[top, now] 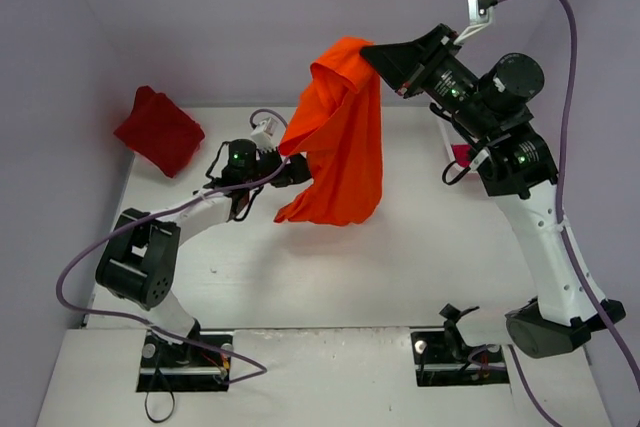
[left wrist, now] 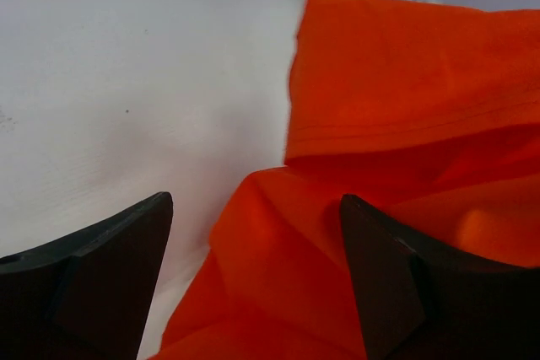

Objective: Fold and stack the t-shirts
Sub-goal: Flatten out the tshirt

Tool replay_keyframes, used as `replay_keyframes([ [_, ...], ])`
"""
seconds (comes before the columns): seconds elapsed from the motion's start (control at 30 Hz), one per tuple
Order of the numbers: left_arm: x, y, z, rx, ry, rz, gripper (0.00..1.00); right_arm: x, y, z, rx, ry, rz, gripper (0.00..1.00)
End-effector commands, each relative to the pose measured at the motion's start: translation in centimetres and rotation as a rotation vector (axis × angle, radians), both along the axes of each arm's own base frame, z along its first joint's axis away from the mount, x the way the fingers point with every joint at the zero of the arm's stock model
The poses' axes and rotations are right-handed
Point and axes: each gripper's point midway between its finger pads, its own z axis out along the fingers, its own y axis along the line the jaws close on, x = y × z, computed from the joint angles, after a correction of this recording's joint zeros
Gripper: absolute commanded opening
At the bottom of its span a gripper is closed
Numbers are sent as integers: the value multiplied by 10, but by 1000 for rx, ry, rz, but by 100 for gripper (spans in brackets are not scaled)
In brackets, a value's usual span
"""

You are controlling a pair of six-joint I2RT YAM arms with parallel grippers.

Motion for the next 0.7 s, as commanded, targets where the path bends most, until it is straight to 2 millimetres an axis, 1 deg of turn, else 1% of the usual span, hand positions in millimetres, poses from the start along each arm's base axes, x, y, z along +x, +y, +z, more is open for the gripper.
replay_keyframes([
  [0.0, 10, -15, 62, -111, -179, -45, 74, -14, 8, 35, 64, -99, 81, 0],
  [0.03, 11, -16, 64, -116, -185, -44, 74, -14, 9, 37, 68, -102, 89, 0],
  [0.07, 13, -16, 61, -117, -183, -41, 74, -16, 10, 38, 72, -102, 97, 0],
  [0.1, 17, -17, 67, -128, -205, -38, 74, -18, 10, 42, 76, -109, 102, 0],
  [0.13, 18, -18, 68, -138, -208, -35, 74, -19, 10, 43, 75, -114, 111, 0],
  [0.17, 21, -19, 64, -141, -202, -34, 74, -21, 10, 45, 77, -117, 113, 0],
  [0.2, 25, -20, 69, -159, -227, -30, 74, -23, 10, 46, 79, -121, 118, 0],
  [0.23, 26, -21, 70, -176, -225, -23, 73, -24, 10, 47, 79, -121, 123, 0],
  [0.27, 29, -23, 63, -183, -212, -22, 72, -27, 9, 48, 80, -126, 124, 0],
  [0.3, 32, -25, 67, -205, -235, -24, 70, -27, 9, 48, 80, -126, 126, 0],
  [0.33, 32, -28, 67, -228, -228, -27, 63, -29, 8, 48, 80, -126, 123, 0],
  [0.37, 33, -31, 59, -234, -213, -31, 57, -29, 7, 48, 81, -127, 119, 0],
  [0.4, 34, -34, 62, -255, -230, -39, 50, -29, 7, 47, 80, -125, 118, 0],
  [0.43, 32, -38, 57, -271, -210, -55, 35, -31, 6, 46, 81, -125, 118, 0],
  [0.5, 30, -40, 59, -293, -223, -65, 20, -30, 6, 45, 79, -122, 113, 0],
  [0.53, 28, -41, 57, -299, -216, -67, 14, -31, 5, 45, 80, -124, 109, 0],
  [0.57, 27, -40, 57, -299, -218, -67, 3, -29, 4, 43, 78, -121, 103, 0],
  [0.6, 26, -40, 57, -298, -217, -65, 0, -29, 3, 44, 81, -120, 97, 0],
  [0.67, 22, -36, 55, -263, -211, -58, 0, -28, 2, 42, 79, -118, 89, 0],
])
